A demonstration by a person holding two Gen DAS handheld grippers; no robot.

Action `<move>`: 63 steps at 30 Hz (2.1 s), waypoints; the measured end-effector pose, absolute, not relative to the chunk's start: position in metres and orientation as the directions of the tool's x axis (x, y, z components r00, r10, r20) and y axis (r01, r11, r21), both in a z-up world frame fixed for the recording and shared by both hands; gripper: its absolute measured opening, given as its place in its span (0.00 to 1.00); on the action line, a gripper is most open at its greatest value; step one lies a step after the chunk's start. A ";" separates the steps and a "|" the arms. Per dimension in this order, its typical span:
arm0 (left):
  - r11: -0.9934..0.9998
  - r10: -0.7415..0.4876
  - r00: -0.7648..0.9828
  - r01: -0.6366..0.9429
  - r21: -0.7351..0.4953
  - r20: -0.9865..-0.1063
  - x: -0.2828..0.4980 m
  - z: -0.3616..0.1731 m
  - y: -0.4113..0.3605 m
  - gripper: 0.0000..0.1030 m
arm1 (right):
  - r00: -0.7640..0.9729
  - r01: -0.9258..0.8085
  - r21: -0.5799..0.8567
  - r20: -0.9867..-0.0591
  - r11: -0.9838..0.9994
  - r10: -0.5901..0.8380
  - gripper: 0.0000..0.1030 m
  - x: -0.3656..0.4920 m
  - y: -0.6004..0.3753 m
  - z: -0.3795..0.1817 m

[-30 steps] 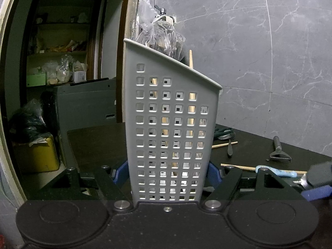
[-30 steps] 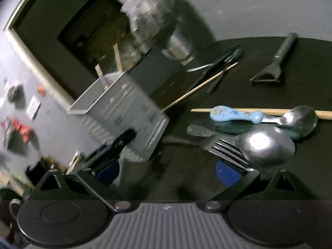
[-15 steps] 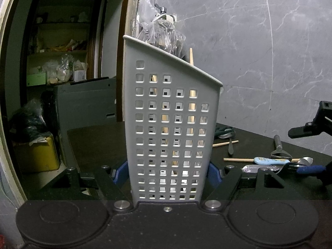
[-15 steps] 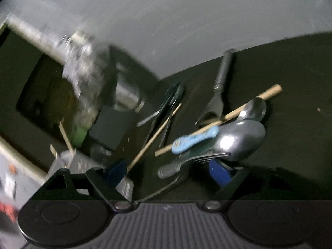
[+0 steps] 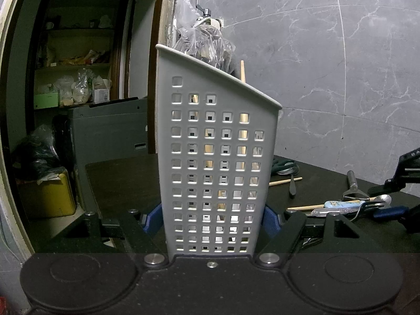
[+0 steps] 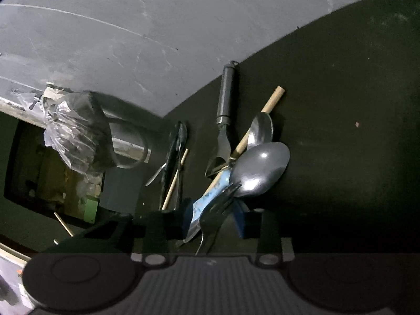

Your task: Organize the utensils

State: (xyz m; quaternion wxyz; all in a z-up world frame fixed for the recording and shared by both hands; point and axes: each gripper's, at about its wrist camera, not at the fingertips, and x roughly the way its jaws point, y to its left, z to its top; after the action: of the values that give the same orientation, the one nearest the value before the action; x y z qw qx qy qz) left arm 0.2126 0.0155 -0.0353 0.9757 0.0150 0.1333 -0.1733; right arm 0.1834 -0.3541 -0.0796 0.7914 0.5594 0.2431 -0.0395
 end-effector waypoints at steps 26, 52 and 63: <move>0.939 -0.336 0.902 0.343 -0.024 -0.272 0.218 -0.036 0.015 0.75 | 0.781 0.420 0.825 -0.541 0.379 0.311 0.25 0.182 -0.371 -0.071; 0.934 -0.349 0.891 0.356 -0.028 -0.290 0.226 -0.038 0.013 0.75 | 0.835 0.264 0.786 -0.476 0.558 0.276 0.14 0.140 -0.363 -0.072; 0.934 -0.343 0.891 0.356 -0.013 -0.298 0.228 -0.038 0.010 0.75 | 0.858 0.250 0.796 -0.446 0.551 0.254 0.14 0.130 -0.361 -0.078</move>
State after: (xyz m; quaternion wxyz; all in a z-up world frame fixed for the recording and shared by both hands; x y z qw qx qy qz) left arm 0.2276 0.0105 -0.0375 0.9721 0.0210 0.1493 -0.1798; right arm 0.1299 -0.3613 -0.0775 0.8395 0.4737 0.2663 0.0011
